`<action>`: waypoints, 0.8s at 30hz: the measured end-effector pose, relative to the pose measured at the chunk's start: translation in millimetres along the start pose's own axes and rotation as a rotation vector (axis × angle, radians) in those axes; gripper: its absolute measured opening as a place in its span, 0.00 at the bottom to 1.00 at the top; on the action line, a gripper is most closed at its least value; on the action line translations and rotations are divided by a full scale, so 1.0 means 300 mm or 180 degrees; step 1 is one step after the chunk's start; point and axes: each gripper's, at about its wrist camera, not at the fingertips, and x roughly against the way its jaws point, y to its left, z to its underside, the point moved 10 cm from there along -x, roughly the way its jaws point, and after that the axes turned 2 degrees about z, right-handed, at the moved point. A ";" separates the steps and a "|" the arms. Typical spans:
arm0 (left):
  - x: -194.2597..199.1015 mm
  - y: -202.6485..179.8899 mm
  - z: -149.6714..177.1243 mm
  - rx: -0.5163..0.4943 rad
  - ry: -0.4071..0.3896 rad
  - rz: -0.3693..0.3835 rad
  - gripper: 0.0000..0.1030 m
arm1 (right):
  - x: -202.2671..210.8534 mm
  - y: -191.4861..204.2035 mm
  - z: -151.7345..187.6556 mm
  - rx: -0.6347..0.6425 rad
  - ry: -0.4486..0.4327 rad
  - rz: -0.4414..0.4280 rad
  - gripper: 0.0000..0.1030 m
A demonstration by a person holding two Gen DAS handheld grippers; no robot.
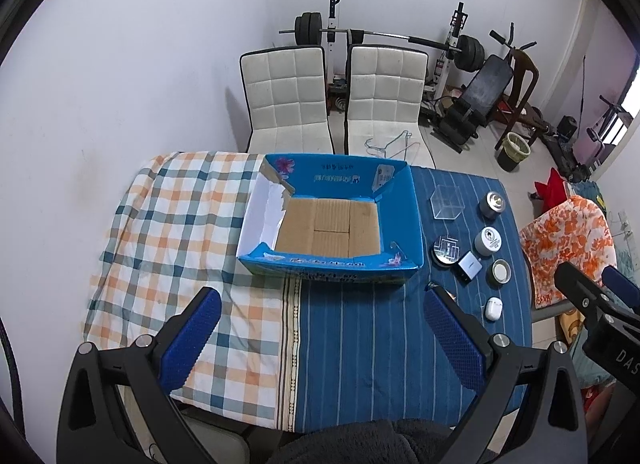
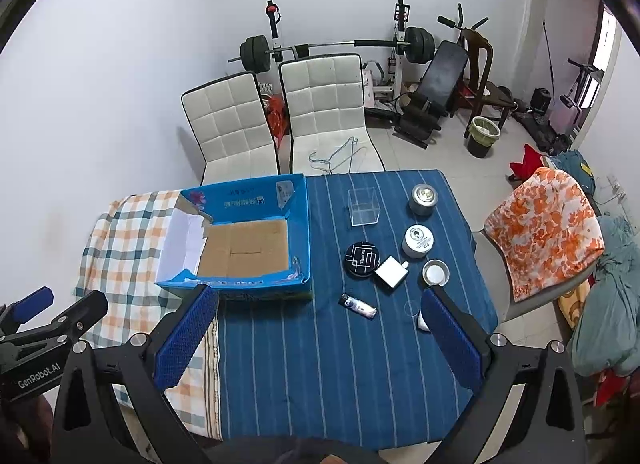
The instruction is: Organize rigid objects
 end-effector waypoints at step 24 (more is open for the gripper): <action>-0.017 0.020 -0.003 0.0020 0.0019 -0.0027 1.00 | -0.038 -0.022 0.017 -0.0017 0.0029 -0.0014 1.00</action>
